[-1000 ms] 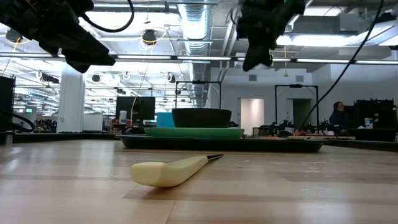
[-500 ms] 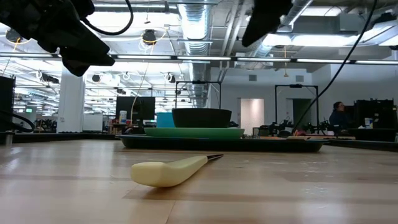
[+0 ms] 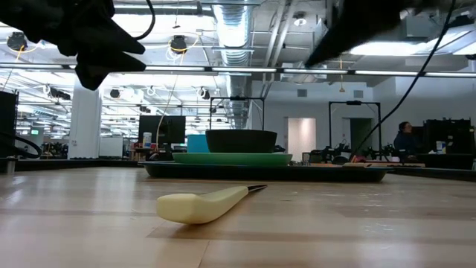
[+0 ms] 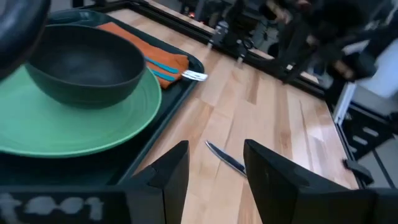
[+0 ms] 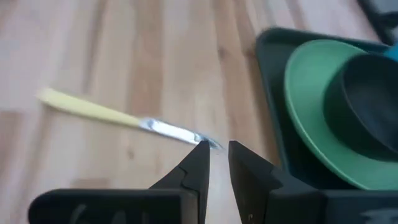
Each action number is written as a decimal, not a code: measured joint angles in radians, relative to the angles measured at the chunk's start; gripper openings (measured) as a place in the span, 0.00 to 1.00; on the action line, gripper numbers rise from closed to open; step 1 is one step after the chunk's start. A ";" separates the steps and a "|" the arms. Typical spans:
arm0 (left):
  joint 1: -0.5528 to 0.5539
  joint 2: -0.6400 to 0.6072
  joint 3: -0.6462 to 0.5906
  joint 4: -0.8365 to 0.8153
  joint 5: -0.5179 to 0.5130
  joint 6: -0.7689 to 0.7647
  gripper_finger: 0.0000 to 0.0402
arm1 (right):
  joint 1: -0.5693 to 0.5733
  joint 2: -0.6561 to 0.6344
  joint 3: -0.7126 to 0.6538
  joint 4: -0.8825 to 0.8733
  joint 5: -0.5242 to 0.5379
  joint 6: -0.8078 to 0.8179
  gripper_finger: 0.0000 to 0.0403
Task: Set up tray
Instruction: Put the yellow table knife beside the blue fork on the brown table napkin on the black serving tray
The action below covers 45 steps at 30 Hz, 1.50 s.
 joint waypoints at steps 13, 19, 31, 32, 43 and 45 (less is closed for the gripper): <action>0.000 0.149 0.000 0.153 -0.148 -0.152 0.35 | 0.059 0.001 -0.218 0.259 0.230 -0.011 0.14; -0.010 0.430 0.000 0.487 -0.135 -0.160 0.35 | 0.128 -0.008 -0.218 0.269 0.205 -0.010 0.14; -0.024 0.855 0.300 0.642 -0.192 0.020 0.35 | 0.324 -0.166 -0.219 0.207 0.202 0.024 0.14; -0.028 0.871 0.340 0.596 -0.195 0.024 0.35 | 0.336 -0.172 -0.219 0.208 0.215 0.027 0.14; -0.137 1.031 0.843 -0.234 -0.340 -0.281 0.35 | 0.460 -0.141 -0.219 0.203 0.443 0.327 0.14; -0.156 1.074 0.930 -0.347 -0.338 -0.369 0.35 | 0.477 -0.125 -0.219 0.204 0.533 0.442 0.14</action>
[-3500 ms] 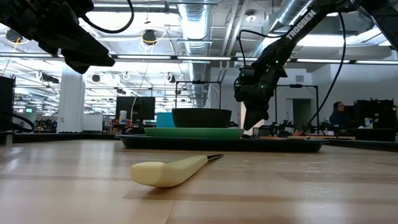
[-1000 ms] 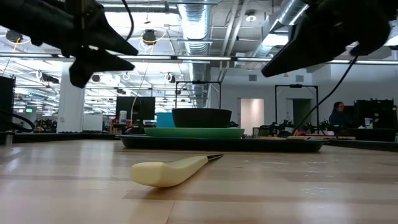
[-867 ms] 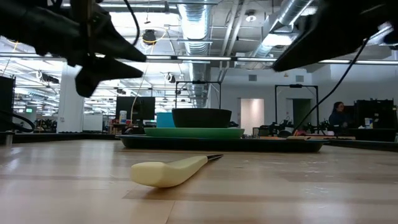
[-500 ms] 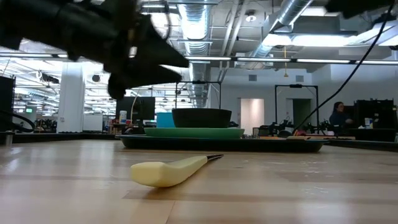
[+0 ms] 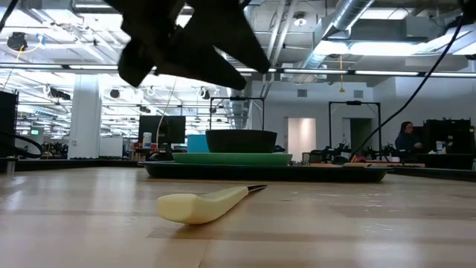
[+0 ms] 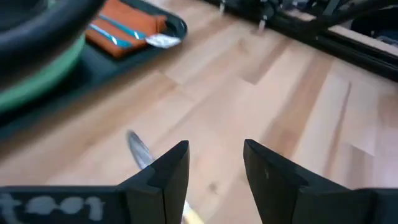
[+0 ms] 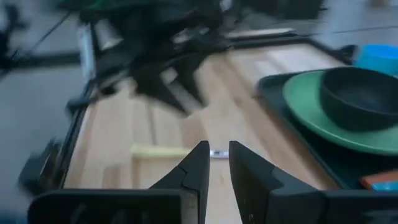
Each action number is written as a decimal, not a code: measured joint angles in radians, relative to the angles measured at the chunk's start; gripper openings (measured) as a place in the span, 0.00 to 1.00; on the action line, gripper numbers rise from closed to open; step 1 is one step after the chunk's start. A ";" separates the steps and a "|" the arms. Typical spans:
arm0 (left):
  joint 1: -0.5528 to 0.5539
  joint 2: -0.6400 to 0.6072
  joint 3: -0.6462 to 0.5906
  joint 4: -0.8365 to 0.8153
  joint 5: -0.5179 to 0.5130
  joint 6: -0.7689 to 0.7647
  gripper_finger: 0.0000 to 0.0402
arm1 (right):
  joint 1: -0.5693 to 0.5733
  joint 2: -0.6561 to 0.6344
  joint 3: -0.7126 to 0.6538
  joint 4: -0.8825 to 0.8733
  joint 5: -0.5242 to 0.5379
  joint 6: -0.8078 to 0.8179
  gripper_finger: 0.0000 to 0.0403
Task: Set up tray
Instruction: Put the yellow table knife beside the blue fork on the brown table napkin on the black serving tray
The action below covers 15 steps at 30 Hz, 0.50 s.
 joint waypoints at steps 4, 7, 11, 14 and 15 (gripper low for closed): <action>-0.018 0.094 0.174 -0.206 0.001 -0.147 0.35 | 0.030 0.037 0.000 -0.006 0.098 0.104 0.14; -0.017 0.167 0.292 -0.356 0.002 -0.229 0.35 | 0.040 0.054 0.000 -0.001 0.101 0.108 0.14; -0.001 0.251 0.425 -0.549 0.064 -0.327 0.35 | 0.044 0.056 0.000 -0.003 0.104 0.124 0.14; 0.012 0.292 0.484 -0.650 0.112 -0.376 0.35 | 0.050 0.056 0.000 -0.004 0.138 0.120 0.14; 0.016 0.301 0.497 -0.681 0.124 -0.390 0.35 | 0.052 0.056 0.000 -0.005 0.153 0.118 0.14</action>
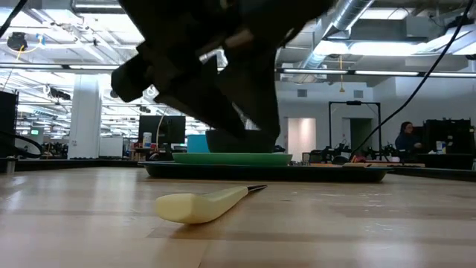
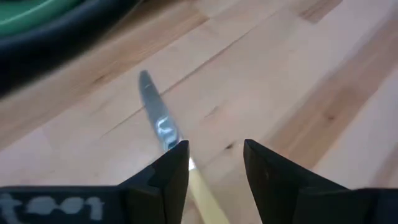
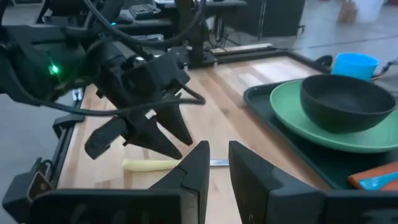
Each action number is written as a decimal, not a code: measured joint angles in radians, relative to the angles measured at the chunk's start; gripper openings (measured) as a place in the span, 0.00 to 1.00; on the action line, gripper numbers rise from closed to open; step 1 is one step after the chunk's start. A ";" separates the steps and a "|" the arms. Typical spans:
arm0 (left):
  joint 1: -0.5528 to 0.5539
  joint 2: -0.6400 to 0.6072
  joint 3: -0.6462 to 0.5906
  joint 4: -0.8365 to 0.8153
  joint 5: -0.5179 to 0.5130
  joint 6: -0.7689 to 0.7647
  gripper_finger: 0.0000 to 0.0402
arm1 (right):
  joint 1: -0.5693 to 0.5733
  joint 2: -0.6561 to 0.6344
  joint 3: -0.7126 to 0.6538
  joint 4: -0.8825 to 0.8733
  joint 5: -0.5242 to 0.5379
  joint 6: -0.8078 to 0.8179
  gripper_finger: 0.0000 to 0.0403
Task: Set up tray
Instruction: Put the yellow table knife beside the blue fork on the brown table napkin on the black serving tray
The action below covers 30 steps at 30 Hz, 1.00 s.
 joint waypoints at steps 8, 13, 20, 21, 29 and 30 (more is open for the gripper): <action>0.019 0.002 0.008 -0.091 0.111 -0.089 0.35 | -0.012 0.000 0.000 -0.039 0.027 -0.002 0.14; 0.051 0.002 0.008 -0.064 0.178 -0.046 0.35 | -0.012 0.000 0.000 -0.040 0.014 0.008 0.14; 0.056 0.002 0.008 -0.044 0.149 -0.013 0.35 | -0.012 0.000 0.000 -0.039 -0.016 0.016 0.14; 0.057 0.002 0.008 -0.045 0.147 -0.011 0.35 | -0.012 0.000 0.000 -0.039 -0.019 0.016 0.14; 0.058 0.012 0.008 -0.034 0.180 -0.060 0.35 | -0.012 0.000 0.000 -0.038 -0.031 0.031 0.14; 0.058 0.018 0.008 -0.033 0.193 -0.063 0.35 | -0.012 0.000 0.000 -0.039 -0.031 0.031 0.14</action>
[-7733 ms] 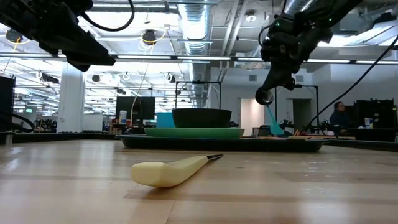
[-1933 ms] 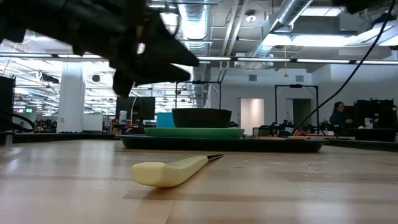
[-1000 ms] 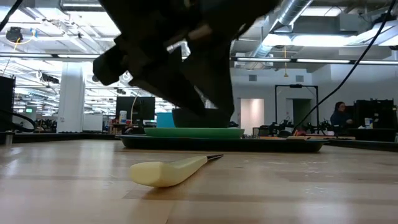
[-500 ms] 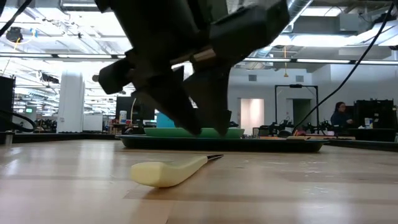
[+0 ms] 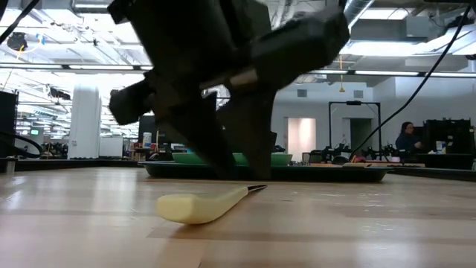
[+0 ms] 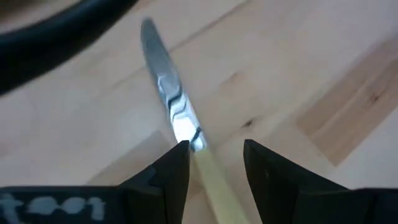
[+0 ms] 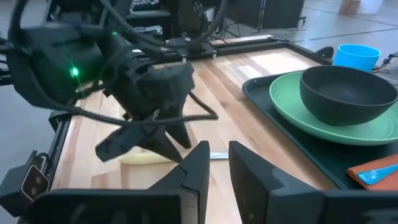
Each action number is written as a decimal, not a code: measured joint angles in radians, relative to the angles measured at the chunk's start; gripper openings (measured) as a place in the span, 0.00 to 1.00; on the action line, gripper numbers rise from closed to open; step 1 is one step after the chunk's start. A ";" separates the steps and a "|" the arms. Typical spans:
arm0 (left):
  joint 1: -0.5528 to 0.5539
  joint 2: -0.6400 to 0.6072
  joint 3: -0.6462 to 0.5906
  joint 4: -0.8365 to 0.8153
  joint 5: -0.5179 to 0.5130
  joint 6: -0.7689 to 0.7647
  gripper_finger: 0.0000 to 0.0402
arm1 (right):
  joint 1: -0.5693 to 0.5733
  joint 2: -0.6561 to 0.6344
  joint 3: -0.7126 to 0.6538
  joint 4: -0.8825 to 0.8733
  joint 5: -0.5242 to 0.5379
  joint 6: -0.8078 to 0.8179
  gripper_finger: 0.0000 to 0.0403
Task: Set up tray
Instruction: Put the yellow table knife beside the blue fork on the brown table napkin on the black serving tray
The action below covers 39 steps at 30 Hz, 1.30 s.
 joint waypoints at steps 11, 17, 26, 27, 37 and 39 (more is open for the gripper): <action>0.002 0.045 0.001 -0.006 0.020 -0.037 0.31 | 0.001 0.000 0.000 0.007 -0.033 0.000 0.14; 0.005 0.045 0.001 -0.008 0.045 -0.030 0.31 | 0.001 0.000 0.000 0.007 -0.033 0.000 0.14; 0.004 0.046 0.001 -0.010 0.042 -0.014 0.28 | 0.001 0.000 0.000 0.007 -0.032 0.000 0.14; 0.004 0.046 0.001 -0.010 0.042 -0.010 0.26 | 0.001 0.000 0.000 0.007 -0.032 0.000 0.14; 0.001 0.048 0.000 -0.008 0.020 0.024 0.08 | 0.001 0.000 0.000 0.006 -0.030 0.000 0.14; 0.001 0.048 0.000 -0.008 0.018 0.024 0.08 | 0.001 0.000 0.000 0.006 -0.030 0.000 0.14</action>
